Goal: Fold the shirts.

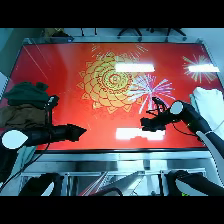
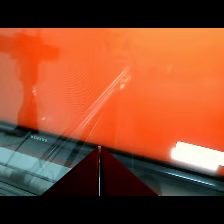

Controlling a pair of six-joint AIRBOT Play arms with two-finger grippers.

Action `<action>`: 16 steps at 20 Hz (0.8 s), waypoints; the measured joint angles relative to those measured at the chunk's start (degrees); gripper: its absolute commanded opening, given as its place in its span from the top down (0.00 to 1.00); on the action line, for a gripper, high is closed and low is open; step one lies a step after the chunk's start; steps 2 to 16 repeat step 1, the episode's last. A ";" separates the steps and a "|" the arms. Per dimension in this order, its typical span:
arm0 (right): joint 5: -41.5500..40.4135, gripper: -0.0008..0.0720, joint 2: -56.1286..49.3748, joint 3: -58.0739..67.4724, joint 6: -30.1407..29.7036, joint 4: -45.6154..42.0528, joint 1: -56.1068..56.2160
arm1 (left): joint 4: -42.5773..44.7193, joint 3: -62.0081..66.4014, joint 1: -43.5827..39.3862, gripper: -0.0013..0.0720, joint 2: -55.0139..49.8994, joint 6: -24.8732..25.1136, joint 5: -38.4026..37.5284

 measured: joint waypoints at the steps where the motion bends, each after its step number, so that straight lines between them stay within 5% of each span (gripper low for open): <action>1: -0.04 0.95 0.00 -0.07 0.00 0.00 0.07 | 0.00 -0.11 0.00 0.96 0.57 0.00 0.04; 16: -0.04 0.95 0.00 -0.07 0.00 0.00 0.07 | 0.00 -0.11 0.00 0.96 0.57 0.00 0.04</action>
